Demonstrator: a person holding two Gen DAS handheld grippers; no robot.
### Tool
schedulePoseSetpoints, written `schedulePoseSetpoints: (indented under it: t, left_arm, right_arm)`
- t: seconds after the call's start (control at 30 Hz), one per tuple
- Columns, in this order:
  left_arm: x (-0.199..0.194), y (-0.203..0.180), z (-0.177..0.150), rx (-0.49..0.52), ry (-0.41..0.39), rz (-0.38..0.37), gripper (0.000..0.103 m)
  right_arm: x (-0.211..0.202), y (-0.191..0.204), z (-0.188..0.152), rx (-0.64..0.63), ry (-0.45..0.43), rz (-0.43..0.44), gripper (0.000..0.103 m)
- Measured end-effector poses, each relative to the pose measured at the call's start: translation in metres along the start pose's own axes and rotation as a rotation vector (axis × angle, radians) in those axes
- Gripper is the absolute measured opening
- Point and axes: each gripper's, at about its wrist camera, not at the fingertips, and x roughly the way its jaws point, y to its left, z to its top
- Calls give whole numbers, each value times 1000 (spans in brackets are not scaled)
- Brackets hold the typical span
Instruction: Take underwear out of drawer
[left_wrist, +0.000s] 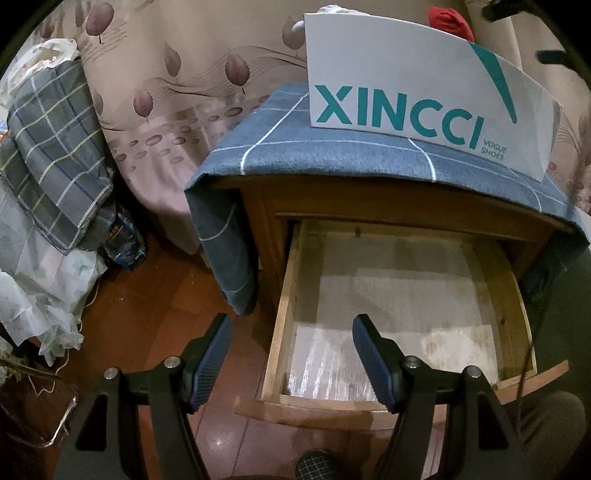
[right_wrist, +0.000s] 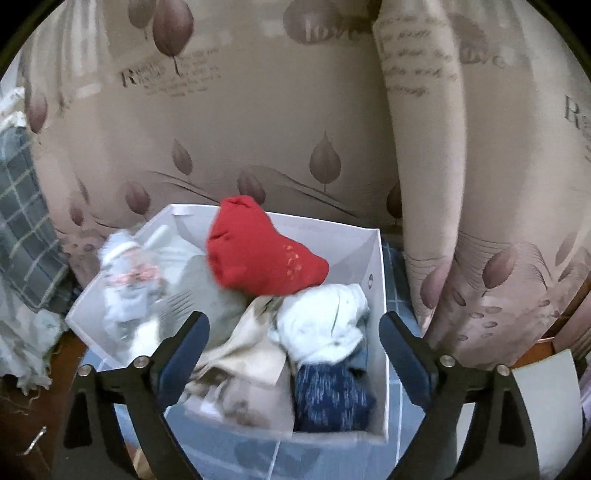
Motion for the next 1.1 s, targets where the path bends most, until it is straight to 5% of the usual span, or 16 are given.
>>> schedulePoseSetpoints:
  t: [0.27, 0.6, 1.1]
  left_arm:
    - [-8, -3, -7, -12, 15, -11, 69]
    - [-13, -13, -14, 25, 15, -9, 69]
    - [-10, -21, -16, 63, 25, -11, 69]
  right_arm:
    - [-61, 1, -96, 30, 11, 42, 101]
    - [-30, 2, -230, 89, 217, 33, 101]
    - [-10, 26, -273, 30, 283, 57, 101]
